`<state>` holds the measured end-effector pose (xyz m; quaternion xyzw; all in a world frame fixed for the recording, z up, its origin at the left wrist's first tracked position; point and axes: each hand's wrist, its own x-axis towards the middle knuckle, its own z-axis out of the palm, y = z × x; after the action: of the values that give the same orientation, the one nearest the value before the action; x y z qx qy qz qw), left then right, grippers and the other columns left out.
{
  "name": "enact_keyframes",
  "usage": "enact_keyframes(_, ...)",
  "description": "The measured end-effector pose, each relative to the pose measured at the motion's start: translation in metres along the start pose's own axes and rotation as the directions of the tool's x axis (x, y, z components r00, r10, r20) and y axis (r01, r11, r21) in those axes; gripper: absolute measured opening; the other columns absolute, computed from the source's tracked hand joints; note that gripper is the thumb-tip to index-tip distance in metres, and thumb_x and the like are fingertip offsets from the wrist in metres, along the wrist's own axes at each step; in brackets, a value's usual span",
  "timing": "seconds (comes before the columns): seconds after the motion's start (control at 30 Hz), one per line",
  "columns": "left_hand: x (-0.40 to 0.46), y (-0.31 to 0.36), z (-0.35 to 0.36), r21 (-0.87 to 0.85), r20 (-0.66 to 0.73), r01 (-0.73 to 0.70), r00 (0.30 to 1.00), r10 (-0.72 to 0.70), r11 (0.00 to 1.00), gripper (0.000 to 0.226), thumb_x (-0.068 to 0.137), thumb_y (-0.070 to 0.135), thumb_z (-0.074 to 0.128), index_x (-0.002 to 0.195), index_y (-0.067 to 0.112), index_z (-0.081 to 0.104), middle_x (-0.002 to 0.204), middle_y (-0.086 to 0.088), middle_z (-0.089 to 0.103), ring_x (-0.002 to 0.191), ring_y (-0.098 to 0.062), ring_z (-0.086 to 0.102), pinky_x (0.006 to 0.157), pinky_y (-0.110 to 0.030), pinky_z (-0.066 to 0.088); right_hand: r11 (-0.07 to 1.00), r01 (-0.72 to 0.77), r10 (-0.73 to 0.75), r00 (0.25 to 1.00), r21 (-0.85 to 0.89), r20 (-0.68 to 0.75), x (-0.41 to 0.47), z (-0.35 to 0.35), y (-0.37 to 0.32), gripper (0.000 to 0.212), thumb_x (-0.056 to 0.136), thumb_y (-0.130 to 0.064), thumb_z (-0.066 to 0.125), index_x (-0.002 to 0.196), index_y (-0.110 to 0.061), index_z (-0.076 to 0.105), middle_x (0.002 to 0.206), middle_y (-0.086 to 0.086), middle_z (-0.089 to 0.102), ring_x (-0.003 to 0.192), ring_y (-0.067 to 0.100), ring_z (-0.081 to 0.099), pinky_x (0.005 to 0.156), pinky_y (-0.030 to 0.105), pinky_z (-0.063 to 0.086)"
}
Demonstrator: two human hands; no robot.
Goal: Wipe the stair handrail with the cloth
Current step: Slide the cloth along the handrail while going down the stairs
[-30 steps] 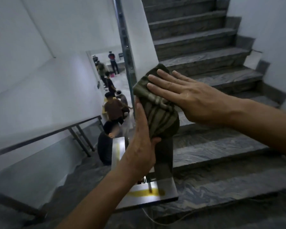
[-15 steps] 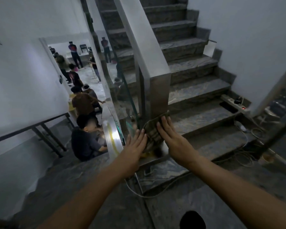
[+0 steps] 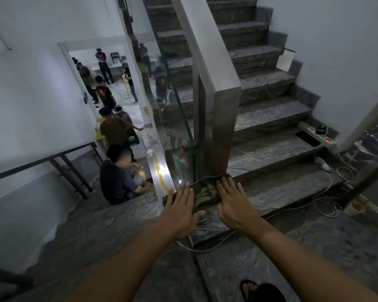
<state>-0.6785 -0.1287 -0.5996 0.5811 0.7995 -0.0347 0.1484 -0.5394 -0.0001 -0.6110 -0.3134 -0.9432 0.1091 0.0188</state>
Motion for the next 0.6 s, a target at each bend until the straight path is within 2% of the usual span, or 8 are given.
enact_keyframes(0.13,-0.012,-0.023,-0.001,-0.078,-0.04,-0.001,0.999,-0.002,0.997,0.098,0.074,0.072,-0.018,0.149,0.01,-0.01,0.158,-0.008,-0.02,0.142,-0.017,-0.026,0.115,-0.04,-0.017,0.997,0.064,-0.064,0.998,-0.032,0.002,-0.006,0.005,-0.024,0.077,0.079,-0.036,0.023,0.149,-0.007,0.016,0.158,0.017,0.016,0.146,0.031,0.008,0.119,0.043,0.0)
enact_keyframes(0.17,-0.013,-0.03,-0.003,-0.087,-0.05,0.005,0.999,-0.009,0.996,0.095,0.076,0.07,-0.017,0.149,0.01,-0.009,0.158,-0.007,-0.02,0.141,-0.016,-0.027,0.114,-0.039,-0.018,0.992,0.115,-0.114,0.993,-0.042,0.029,-0.007,0.004,-0.032,0.074,0.082,-0.035,0.027,0.15,-0.008,0.013,0.159,0.016,0.012,0.147,0.029,0.006,0.119,0.041,-0.001)
enact_keyframes(0.27,-0.013,-0.046,-0.008,-0.106,-0.077,0.086,0.992,-0.095,0.991,0.066,0.095,0.048,-0.003,0.15,0.011,-0.003,0.16,-0.007,-0.013,0.141,-0.014,-0.023,0.116,-0.042,-0.014,0.972,0.234,-0.231,0.964,-0.013,0.131,-0.007,-0.004,-0.045,0.069,0.088,-0.036,0.027,0.15,-0.01,0.009,0.16,0.012,0.006,0.147,0.025,0.003,0.119,0.039,-0.001)
enact_keyframes(0.33,-0.012,-0.044,-0.008,-0.041,-0.111,0.179,0.977,-0.182,0.983,0.067,0.093,0.042,-0.002,0.15,0.007,0.001,0.16,-0.013,-0.009,0.146,-0.023,-0.015,0.117,-0.046,-0.009,0.979,0.201,-0.203,0.972,0.022,0.117,-0.004,-0.007,-0.037,0.066,0.091,-0.04,0.022,0.15,-0.012,0.013,0.16,0.009,0.011,0.147,0.022,0.006,0.119,0.037,0.002)
enact_keyframes(0.43,-0.011,-0.019,-0.003,-0.034,-0.176,0.312,0.933,-0.313,0.949,0.062,0.098,0.032,0.021,0.149,0.0,0.008,0.159,-0.022,-0.001,0.147,-0.034,-0.006,0.119,-0.049,-0.003,0.997,0.078,-0.078,0.997,-0.023,0.028,-0.003,-0.005,-0.029,0.072,0.09,-0.048,0.007,0.147,-0.008,0.023,0.157,0.009,0.023,0.146,0.024,0.014,0.118,0.043,0.006)
enact_keyframes(0.5,-0.01,-0.009,-0.001,-0.082,-0.154,0.328,0.929,-0.337,0.941,0.066,0.096,0.033,0.03,0.149,-0.001,0.008,0.159,-0.022,0.001,0.148,-0.033,-0.002,0.119,-0.047,-0.002,0.996,0.05,-0.052,0.998,-0.079,-0.025,-0.003,0.001,-0.04,0.074,0.09,-0.047,0.008,0.143,-0.003,0.034,0.151,0.016,0.035,0.142,0.031,0.026,0.117,0.05,0.013)
enact_keyframes(0.6,-0.011,-0.022,-0.001,-0.086,-0.137,0.28,0.947,-0.29,0.956,0.065,0.098,0.036,0.023,0.15,0.002,0.005,0.16,-0.018,0.0,0.148,-0.029,-0.005,0.119,-0.047,-0.002,0.99,0.128,-0.13,0.991,-0.064,-0.015,-0.003,0.01,-0.062,0.063,0.096,-0.04,0.016,0.139,0.001,0.038,0.149,0.021,0.036,0.14,0.033,0.03,0.117,0.048,0.015)
